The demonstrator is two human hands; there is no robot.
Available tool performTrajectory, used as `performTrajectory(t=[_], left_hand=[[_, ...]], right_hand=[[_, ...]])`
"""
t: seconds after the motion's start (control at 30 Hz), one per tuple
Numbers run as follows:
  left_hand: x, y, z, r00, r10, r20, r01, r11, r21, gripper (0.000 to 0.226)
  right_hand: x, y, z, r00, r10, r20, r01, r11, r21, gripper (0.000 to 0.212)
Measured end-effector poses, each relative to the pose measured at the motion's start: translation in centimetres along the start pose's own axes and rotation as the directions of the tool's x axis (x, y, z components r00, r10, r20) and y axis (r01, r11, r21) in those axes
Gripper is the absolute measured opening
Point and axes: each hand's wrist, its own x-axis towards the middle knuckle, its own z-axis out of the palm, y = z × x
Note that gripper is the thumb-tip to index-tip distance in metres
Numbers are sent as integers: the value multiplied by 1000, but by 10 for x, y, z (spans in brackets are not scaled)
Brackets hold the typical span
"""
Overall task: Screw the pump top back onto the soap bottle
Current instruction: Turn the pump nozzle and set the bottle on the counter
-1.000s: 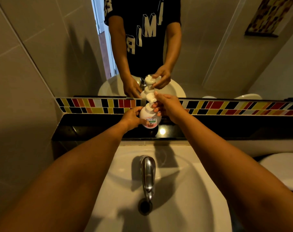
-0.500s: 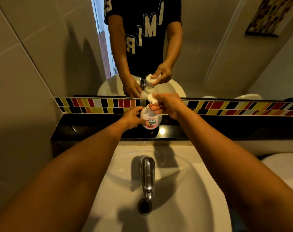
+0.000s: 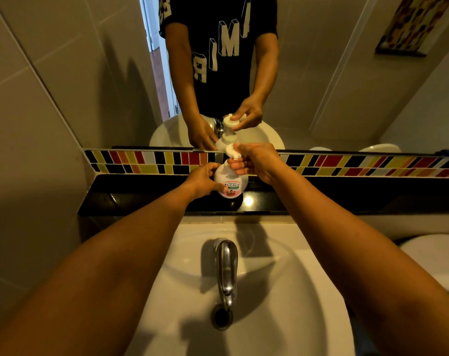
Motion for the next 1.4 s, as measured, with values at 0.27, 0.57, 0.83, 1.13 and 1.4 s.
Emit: performTrajectory(t=[0.27,0.57,0.83,1.13,1.4], left_hand=[[1,0,1,1000,-23,17,24,998,-52,73],[-1,-3,4,1000,-19,-6,19,998,-63,76],[-4,-8,8,998,-10,-61,4,996,-95,71],[-3,-9,10,998,-12,-61,6,996,-91,71],[-1,-19,13,999,6,-51,-8,999,-37,71]], right_hand=[[-1,10,-5,1000,6,8,-5,999,-39,47],[0,68,-14,967,32,-253,-72,986,-149,27],[1,97,-13,989,-82,-121,46,961,-273,64],[2,100,-12,982,-99,-158,53,962,-269,60],[-2,99,-12,982,-92,-165,48,966,-252,58]])
